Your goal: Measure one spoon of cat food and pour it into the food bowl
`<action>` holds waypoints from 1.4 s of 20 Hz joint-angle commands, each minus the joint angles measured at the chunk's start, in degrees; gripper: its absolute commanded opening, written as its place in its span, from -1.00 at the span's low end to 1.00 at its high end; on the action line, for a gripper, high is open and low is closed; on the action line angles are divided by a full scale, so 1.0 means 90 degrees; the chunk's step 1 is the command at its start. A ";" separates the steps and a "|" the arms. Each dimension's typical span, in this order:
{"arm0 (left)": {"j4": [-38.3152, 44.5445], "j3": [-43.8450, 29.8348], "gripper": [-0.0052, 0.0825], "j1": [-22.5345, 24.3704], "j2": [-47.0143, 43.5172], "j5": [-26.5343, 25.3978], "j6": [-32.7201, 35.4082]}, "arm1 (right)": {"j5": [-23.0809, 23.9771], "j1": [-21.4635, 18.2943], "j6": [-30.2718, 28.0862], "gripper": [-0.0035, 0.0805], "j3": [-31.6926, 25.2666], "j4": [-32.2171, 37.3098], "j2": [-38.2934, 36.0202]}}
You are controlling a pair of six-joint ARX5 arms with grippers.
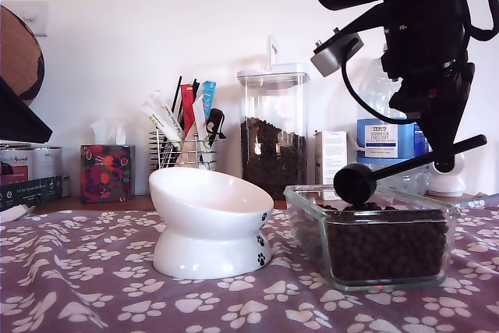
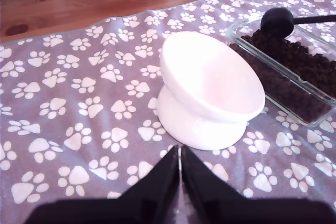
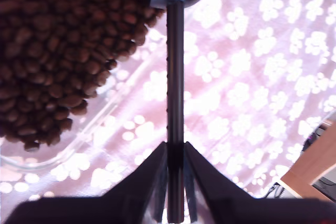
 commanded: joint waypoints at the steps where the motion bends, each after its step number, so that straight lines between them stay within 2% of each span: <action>1: 0.0027 0.0029 -0.93 -0.0015 0.0022 0.0002 0.0032 | 0.0114 0.0083 -0.0100 -0.95 -0.0029 0.0138 0.0102; 6: 0.0129 0.0029 -0.93 -0.0015 0.0022 0.0005 0.0032 | 0.0476 0.0248 -0.0595 -0.95 -0.0029 0.0333 0.0109; 12: 0.0180 0.0029 -0.93 -0.0015 0.0022 0.0002 0.0032 | 0.0930 0.0240 -0.0993 -0.95 -0.0100 0.0083 0.0114; 18: 0.0194 0.0029 -0.93 -0.0015 0.0022 0.0002 0.0032 | 0.1115 0.0447 -0.1185 -0.95 -0.0194 0.0175 0.0325; 22: 0.0197 0.0029 -0.93 -0.0015 0.0022 0.0005 0.0032 | 0.1617 0.0695 -0.1394 -0.95 -0.0197 0.0211 0.0692; 28: 0.0219 0.0029 -0.93 -0.0015 0.0022 0.0027 0.0032 | 0.1836 0.0906 -0.1394 -0.95 -0.0197 -0.0306 0.0857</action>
